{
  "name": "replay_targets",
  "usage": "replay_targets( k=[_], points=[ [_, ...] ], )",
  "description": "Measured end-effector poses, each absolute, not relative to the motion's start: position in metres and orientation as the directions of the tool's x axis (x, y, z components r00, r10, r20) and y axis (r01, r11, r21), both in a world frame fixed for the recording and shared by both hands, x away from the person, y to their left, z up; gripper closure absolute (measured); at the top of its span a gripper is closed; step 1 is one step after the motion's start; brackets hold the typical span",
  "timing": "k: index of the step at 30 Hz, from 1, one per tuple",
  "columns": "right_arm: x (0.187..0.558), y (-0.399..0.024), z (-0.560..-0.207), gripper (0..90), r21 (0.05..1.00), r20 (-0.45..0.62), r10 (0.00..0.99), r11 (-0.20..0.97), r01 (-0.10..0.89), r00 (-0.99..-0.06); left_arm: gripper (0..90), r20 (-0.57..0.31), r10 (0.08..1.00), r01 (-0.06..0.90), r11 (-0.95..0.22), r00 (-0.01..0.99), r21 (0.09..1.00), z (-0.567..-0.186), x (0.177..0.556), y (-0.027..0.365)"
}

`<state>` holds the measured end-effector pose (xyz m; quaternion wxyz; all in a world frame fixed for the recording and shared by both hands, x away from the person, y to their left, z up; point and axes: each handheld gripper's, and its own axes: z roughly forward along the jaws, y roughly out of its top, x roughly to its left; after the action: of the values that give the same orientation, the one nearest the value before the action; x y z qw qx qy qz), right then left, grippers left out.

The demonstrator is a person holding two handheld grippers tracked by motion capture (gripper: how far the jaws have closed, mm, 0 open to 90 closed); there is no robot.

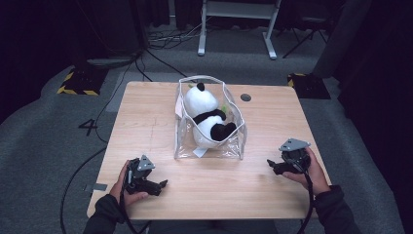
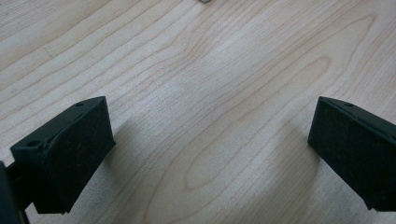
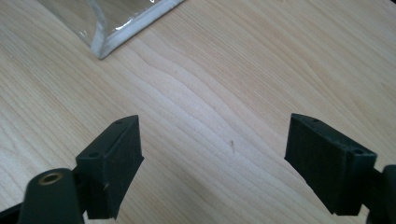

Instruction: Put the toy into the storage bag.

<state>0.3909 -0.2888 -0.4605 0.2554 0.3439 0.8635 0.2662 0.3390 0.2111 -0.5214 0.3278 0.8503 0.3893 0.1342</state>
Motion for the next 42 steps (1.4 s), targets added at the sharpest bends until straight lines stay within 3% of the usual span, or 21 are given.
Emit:
replay_targets(
  k=[18,42],
  points=[
    [0.373,-0.305,-0.480,18.9,0.612,-0.251,0.734,0.625,0.484,-0.631,0.2,-0.026,0.750,0.574,-0.482,0.660,0.661,-0.521,0.339,0.211],
    [0.356,-0.330,-0.493,18.6,0.665,-0.203,0.742,0.584,0.466,-0.639,0.2,-0.026,0.750,0.574,-0.483,0.661,0.662,-0.521,0.339,0.211]
  ],
)
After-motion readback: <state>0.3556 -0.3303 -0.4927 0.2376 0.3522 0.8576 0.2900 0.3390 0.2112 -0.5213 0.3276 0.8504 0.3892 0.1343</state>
